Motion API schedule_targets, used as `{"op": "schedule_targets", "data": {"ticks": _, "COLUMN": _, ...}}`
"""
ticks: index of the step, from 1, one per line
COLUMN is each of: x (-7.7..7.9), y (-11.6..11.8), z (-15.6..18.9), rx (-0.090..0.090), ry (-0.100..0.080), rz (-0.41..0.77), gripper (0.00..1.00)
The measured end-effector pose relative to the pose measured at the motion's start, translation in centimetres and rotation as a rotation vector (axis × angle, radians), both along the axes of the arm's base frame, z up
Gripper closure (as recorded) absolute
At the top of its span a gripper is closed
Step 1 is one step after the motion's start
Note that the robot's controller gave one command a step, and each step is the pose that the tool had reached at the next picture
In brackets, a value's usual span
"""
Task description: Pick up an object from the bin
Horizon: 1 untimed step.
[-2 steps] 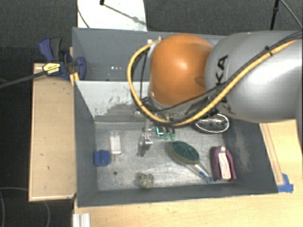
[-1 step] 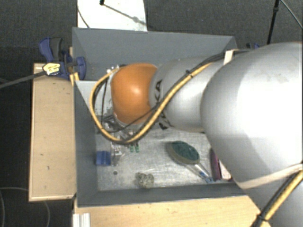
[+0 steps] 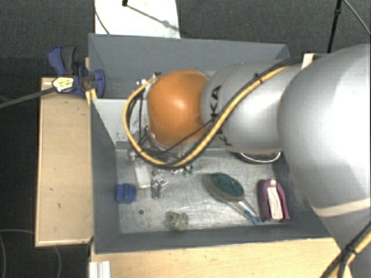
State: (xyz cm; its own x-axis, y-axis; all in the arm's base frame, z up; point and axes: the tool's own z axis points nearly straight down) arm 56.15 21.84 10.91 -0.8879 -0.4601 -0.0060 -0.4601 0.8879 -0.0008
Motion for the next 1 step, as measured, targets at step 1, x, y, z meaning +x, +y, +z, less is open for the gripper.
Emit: {"op": "schedule_targets", "data": {"ticks": 1, "x": -2.19, "y": -1.69, "z": 0.60, "rx": -0.003, "ry": 0.005, "rz": 0.164, "gripper": 0.00}}
